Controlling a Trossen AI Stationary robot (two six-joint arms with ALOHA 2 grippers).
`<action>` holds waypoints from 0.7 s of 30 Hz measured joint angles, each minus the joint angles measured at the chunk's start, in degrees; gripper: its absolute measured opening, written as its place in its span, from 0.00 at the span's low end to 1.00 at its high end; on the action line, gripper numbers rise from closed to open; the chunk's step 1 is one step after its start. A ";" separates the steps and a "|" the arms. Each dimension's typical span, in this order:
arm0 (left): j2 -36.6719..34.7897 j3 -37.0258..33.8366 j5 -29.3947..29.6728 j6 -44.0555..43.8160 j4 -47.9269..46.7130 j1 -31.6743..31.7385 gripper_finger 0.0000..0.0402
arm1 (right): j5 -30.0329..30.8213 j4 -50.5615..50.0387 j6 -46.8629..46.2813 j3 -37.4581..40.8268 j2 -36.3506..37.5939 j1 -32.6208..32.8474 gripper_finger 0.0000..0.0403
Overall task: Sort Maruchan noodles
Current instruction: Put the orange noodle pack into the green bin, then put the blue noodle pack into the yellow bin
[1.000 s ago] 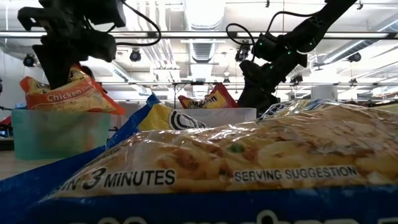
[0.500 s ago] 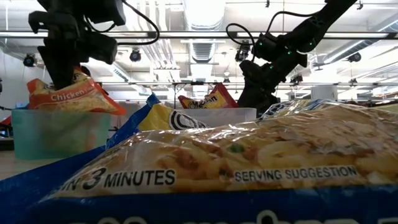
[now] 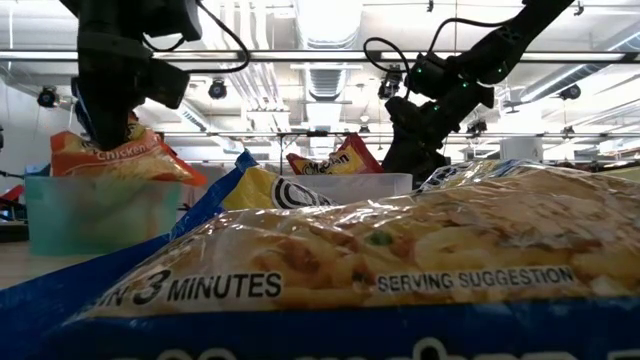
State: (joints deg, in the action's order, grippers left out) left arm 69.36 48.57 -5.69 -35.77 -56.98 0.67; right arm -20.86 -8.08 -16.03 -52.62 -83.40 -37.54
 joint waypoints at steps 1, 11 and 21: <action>0.00 0.01 0.74 -0.26 -0.33 0.00 0.36 | -0.02 -0.02 0.00 0.00 0.00 0.02 0.31; 0.00 3.78 -2.73 -1.31 -5.54 -0.01 0.69 | 0.00 0.00 0.00 0.00 0.00 0.02 0.31; -0.02 14.44 13.15 3.98 -10.58 0.00 0.72 | -0.02 0.00 0.00 0.00 0.00 0.00 0.31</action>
State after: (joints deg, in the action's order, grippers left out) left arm 69.34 63.01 7.46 -31.79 -67.56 0.67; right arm -20.88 -8.08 -16.03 -52.62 -83.40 -37.54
